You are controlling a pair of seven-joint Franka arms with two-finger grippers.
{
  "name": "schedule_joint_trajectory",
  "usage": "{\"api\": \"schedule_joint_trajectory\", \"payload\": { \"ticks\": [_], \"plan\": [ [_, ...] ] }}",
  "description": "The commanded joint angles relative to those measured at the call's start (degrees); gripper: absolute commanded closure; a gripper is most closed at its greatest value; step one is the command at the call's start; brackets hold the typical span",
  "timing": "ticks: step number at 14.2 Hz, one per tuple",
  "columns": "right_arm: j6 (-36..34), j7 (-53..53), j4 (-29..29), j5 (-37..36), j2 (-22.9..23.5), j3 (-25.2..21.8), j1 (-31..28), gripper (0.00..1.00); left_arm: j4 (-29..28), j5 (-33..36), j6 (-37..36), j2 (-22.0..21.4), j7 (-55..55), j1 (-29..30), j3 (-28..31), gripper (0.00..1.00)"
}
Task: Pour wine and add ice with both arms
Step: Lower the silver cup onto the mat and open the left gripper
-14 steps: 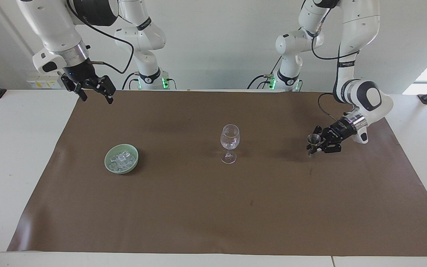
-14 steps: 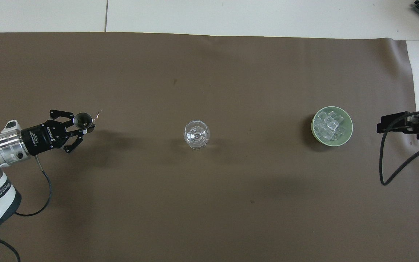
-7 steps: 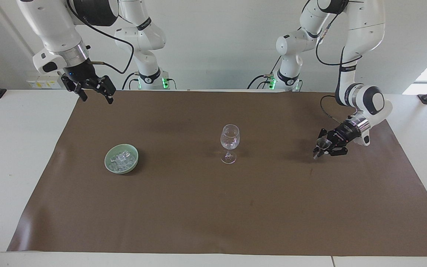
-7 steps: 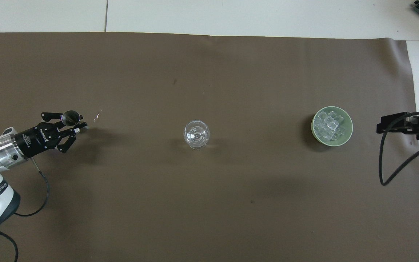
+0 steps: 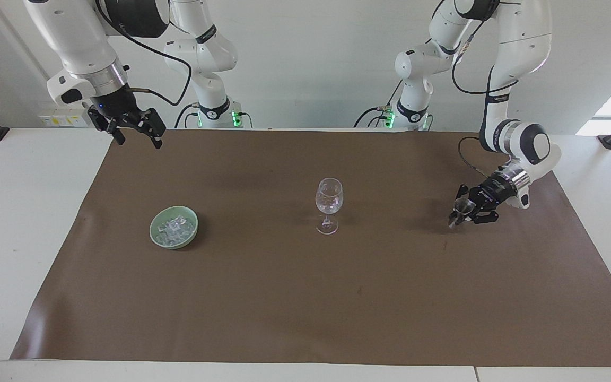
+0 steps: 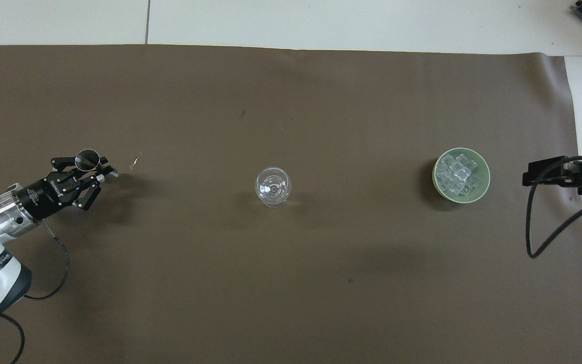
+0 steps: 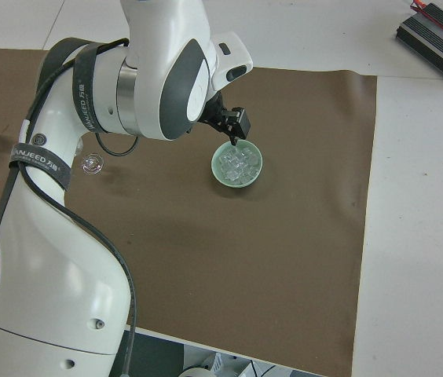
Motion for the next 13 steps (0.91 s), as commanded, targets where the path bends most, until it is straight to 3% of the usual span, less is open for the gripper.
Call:
{"api": "schedule_joint_trajectory", "payload": {
  "ticks": [1,8,9,10,12,13],
  "plan": [
    [1.55,-1.36,-2.12,0.79,-1.7,0.49,-0.83,0.0,-0.46,-1.48,-1.56,1.42,-0.53,0.86,-0.18,1.0],
    [1.46,-1.36,-2.21,0.79,-1.7,0.49,-0.83,0.0,-1.69,-1.74,-1.47,1.96,-0.36,0.6,-0.18,0.98],
    [1.46,-1.36,-2.21,0.79,-1.7,0.49,-0.83,0.0,-1.61,-1.74,-1.56,1.96,-0.44,0.86,-0.18,0.92],
    [1.55,-1.36,-2.12,0.79,-1.7,0.49,-0.83,0.0,-1.69,-1.74,-1.64,1.96,-0.44,0.95,-0.18,0.79],
    [1.55,-1.36,-2.12,0.79,-1.7,0.49,-0.83,0.0,-1.6,-1.74,-1.73,1.96,-0.44,1.04,-0.18,0.42],
    [1.46,-1.27,-2.12,0.79,-1.7,0.49,-0.83,0.0,-1.6,-1.74,-1.82,1.96,-0.36,1.04,-0.18,0.3]
  ]
}}
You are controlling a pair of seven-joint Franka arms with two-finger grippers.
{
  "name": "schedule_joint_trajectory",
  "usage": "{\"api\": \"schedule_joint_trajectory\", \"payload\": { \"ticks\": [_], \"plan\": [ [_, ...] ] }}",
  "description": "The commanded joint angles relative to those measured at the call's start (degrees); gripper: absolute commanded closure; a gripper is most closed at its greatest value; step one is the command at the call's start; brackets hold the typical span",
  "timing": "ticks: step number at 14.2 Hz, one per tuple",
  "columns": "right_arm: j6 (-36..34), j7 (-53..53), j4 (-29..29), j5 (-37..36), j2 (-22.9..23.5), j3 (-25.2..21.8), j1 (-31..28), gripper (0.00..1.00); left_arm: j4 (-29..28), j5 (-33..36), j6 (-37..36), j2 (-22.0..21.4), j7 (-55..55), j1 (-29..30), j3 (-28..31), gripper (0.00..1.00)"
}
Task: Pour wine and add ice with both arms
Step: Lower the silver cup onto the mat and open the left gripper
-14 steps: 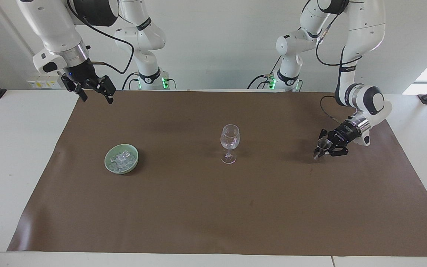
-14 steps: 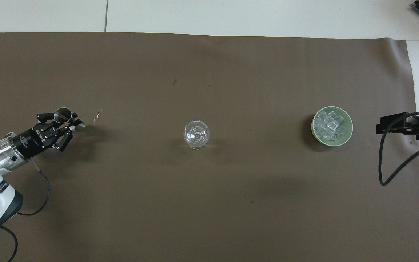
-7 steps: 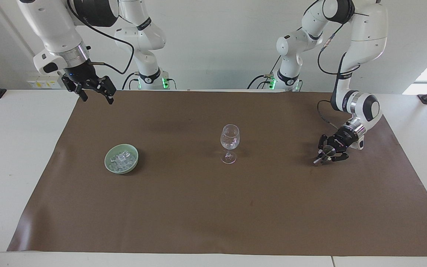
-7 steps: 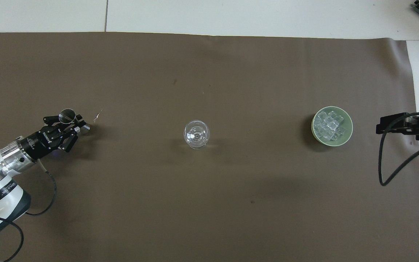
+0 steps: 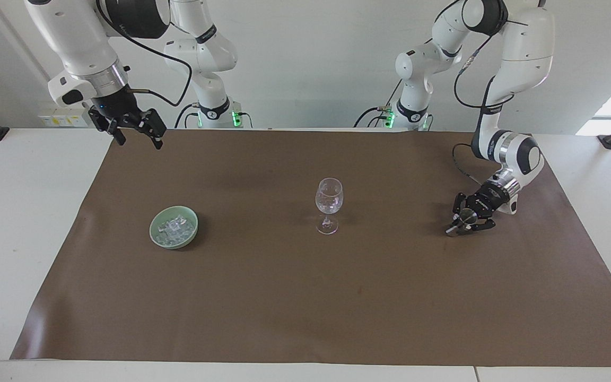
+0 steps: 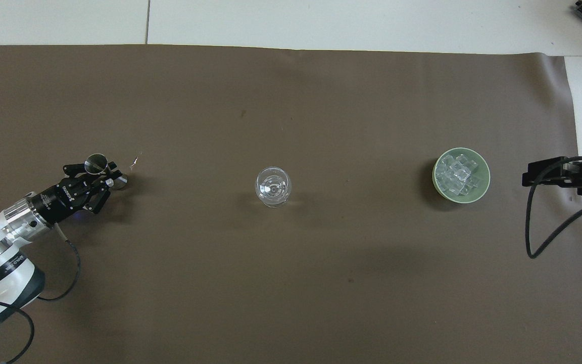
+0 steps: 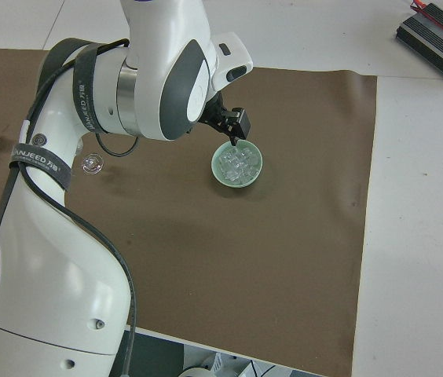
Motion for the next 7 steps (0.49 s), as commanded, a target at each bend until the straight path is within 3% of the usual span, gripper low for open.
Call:
{"api": "schedule_joint_trajectory", "payload": {
  "ticks": [1,6,7],
  "plan": [
    [1.4,-1.27,-2.01,0.79,-1.64,0.49,-0.83,0.0,-0.72,-1.04,-1.74,-0.36,-0.3,1.0,-0.28,0.26],
    [1.48,-1.18,-2.01,0.79,-1.64,0.49,-0.83,0.0,-0.2,-0.95,-2.61,-0.36,-0.47,1.08,-0.1,0.17],
    [1.49,-1.18,-2.01,0.79,-1.64,0.49,-0.83,0.0,-0.2,-0.78,-2.79,-0.36,-0.56,1.17,-0.1,0.01]
  ]
}}
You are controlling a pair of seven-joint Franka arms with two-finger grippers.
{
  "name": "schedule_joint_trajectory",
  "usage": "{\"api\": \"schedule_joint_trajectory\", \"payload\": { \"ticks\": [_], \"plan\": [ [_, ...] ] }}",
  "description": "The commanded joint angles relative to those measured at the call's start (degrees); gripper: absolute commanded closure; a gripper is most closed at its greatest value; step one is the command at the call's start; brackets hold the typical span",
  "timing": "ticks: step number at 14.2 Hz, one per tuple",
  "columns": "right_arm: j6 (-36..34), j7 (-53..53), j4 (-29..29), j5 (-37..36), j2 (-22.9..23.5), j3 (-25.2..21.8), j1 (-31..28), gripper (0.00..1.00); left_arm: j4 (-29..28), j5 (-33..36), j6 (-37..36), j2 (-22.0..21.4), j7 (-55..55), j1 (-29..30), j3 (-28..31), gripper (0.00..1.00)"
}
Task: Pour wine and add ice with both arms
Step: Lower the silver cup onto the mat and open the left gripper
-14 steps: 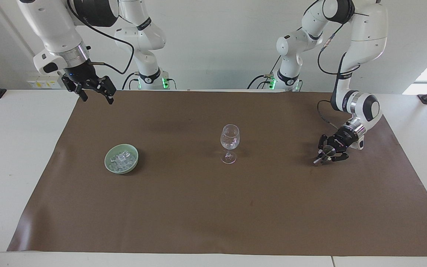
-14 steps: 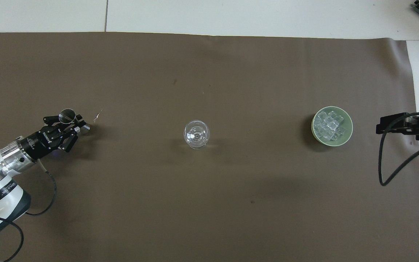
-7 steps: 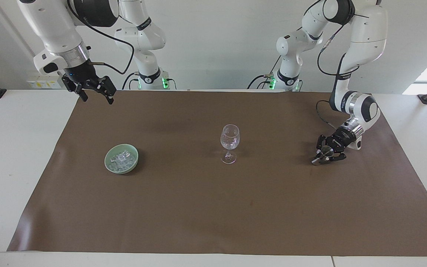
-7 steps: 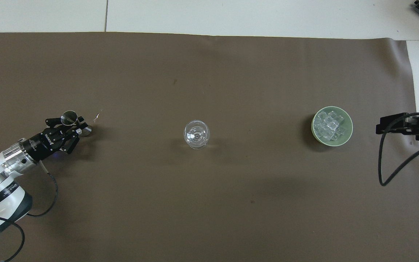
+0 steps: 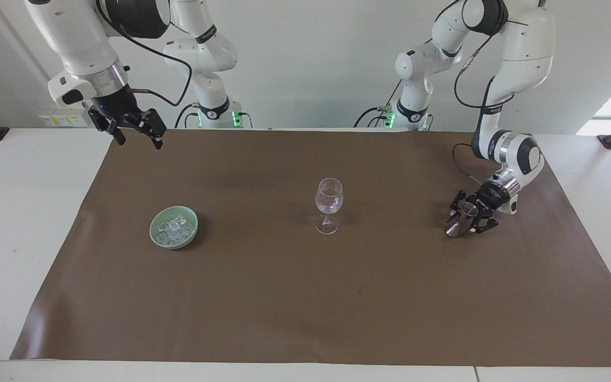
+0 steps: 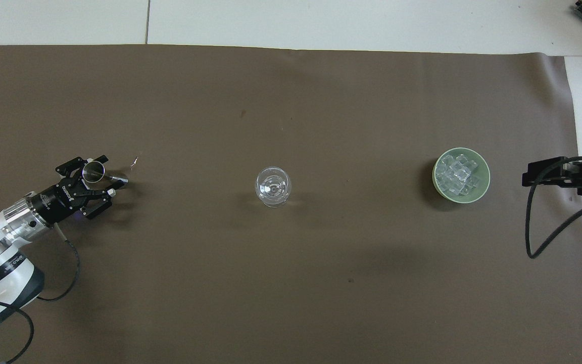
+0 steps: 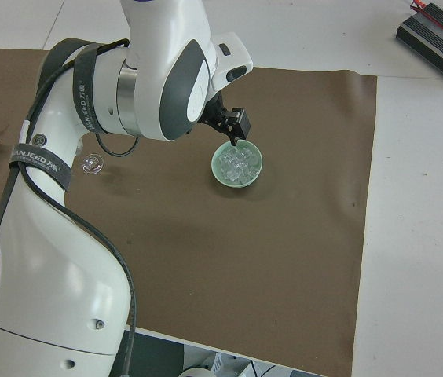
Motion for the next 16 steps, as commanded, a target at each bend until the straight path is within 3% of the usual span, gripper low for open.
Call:
{"api": "schedule_joint_trajectory", "payload": {
  "ticks": [1,5,8,16],
  "plan": [
    [1.39,-1.18,-2.06,0.79,-1.63,0.49,-0.83,0.0,-0.19,0.43,-1.84,-0.53,-0.29,1.0,-0.11,0.0],
    [1.48,-1.1,-2.23,0.79,-1.9,0.49,-0.83,0.0,-0.01,4.65,-1.49,-2.11,-0.73,0.82,-0.02,0.0],
    [2.0,-1.1,-2.41,0.79,-1.9,0.49,-0.83,0.0,0.34,13.94,-0.79,-3.78,-0.82,1.0,0.33,0.0],
    [4.54,-1.18,-4.59,0.79,-2.25,0.49,-0.74,0.0,2.18,27.32,-0.78,-5.19,-0.03,1.0,2.26,0.0]
  ]
}}
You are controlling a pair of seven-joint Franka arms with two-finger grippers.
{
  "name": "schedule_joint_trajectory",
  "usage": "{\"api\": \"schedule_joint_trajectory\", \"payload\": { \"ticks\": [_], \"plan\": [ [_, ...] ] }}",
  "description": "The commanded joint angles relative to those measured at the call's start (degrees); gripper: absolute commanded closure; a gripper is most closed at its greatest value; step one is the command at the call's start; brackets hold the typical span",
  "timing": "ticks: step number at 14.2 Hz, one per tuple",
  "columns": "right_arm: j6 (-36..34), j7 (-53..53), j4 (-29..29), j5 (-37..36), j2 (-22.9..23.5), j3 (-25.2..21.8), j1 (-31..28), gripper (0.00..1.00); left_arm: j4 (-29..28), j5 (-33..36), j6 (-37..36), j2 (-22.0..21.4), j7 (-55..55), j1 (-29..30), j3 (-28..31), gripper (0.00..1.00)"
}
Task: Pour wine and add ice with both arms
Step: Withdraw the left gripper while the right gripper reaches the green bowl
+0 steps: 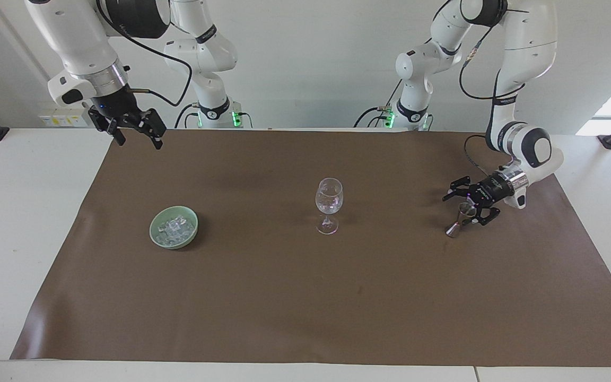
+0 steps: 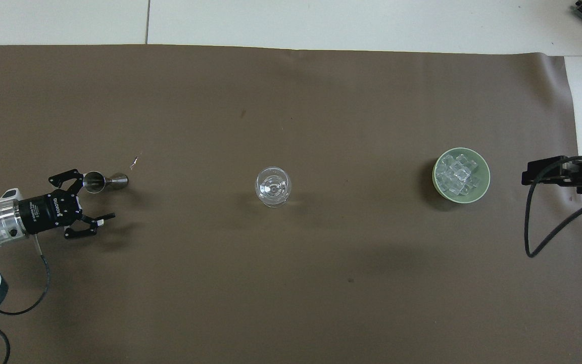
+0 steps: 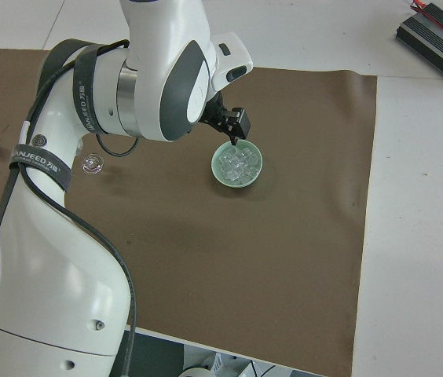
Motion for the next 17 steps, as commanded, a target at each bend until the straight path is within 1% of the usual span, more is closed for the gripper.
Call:
{"api": "schedule_joint_trajectory", "payload": {
  "ticks": [1,3,4,6,11,13,15,17],
  "plan": [
    [4.36,-1.27,-5.5,0.79,-2.68,0.58,-0.65,0.0,1.54,4.74,-0.13,-0.65,-0.11,0.54,0.42,0.0],
    [9.1,-1.62,-9.1,0.71,-3.47,0.58,-0.57,0.0,4.43,7.73,0.21,-0.39,-0.2,0.54,0.42,0.0],
    [11.47,-1.54,-10.86,0.79,-3.99,0.58,0.57,0.0,5.67,8.79,0.83,-0.3,-0.29,0.45,0.42,0.0],
    [14.12,-1.19,-12.72,0.79,-4.35,0.58,1.46,0.0,8.13,12.56,1.18,-0.3,-0.2,0.01,0.34,0.0],
    [15.09,-1.36,-12.72,0.71,-4.18,0.58,1.72,0.0,14.72,26.52,0.92,-1.18,0.58,-0.6,0.34,0.0],
    [15.18,-1.45,-12.72,0.71,-2.52,0.58,1.72,0.0,16.83,33.55,0.92,-2.14,3.91,-0.78,0.16,0.0],
    [16.15,-1.45,-12.72,0.79,-1.72,0.58,1.72,0.0,17.8,37.09,0.92,-4.16,7.6,-1.22,-0.19,0.0],
    [16.41,-1.62,-12.72,0.71,-0.75,0.58,1.72,0.0,19.38,41.3,0.4,-7.23,8.67,-3.76,-0.19,0.0]
  ]
}}
